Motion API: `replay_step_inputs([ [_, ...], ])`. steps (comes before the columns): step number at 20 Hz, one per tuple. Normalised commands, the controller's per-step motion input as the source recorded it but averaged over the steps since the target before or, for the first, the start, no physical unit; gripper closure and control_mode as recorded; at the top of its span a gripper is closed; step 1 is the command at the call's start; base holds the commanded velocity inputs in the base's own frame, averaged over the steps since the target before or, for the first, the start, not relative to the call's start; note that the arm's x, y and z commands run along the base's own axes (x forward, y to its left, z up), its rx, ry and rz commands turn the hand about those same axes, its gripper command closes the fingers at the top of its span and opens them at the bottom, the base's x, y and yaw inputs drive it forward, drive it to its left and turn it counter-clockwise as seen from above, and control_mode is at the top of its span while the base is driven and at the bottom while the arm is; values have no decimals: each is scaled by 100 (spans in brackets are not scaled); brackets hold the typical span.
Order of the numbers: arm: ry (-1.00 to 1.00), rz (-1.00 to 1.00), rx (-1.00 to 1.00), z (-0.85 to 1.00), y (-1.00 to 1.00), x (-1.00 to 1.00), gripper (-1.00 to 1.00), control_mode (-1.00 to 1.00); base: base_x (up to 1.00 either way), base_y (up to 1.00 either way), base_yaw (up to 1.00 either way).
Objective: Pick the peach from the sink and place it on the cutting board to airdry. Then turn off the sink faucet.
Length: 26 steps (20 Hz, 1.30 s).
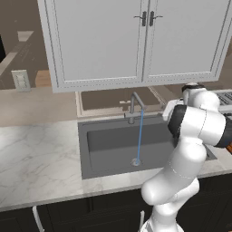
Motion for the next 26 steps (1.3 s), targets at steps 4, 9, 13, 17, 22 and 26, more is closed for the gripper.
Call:
replay_step_inputs([
  [4,0,0,0,-11,0,22,-100,-100,0,0,0],
  [9,0,0,0,-6,0,20,-100,-100,0,0,0],
  [13,0,0,0,-5,0,19,-100,-100,0,0,0],
  [17,0,0,0,-7,0,20,-100,-100,0,0,0],
  [22,0,0,0,-13,0,19,-100,-100,0,0,0],
  [26,0,0,0,-17,0,20,-100,-100,0,0,0],
])
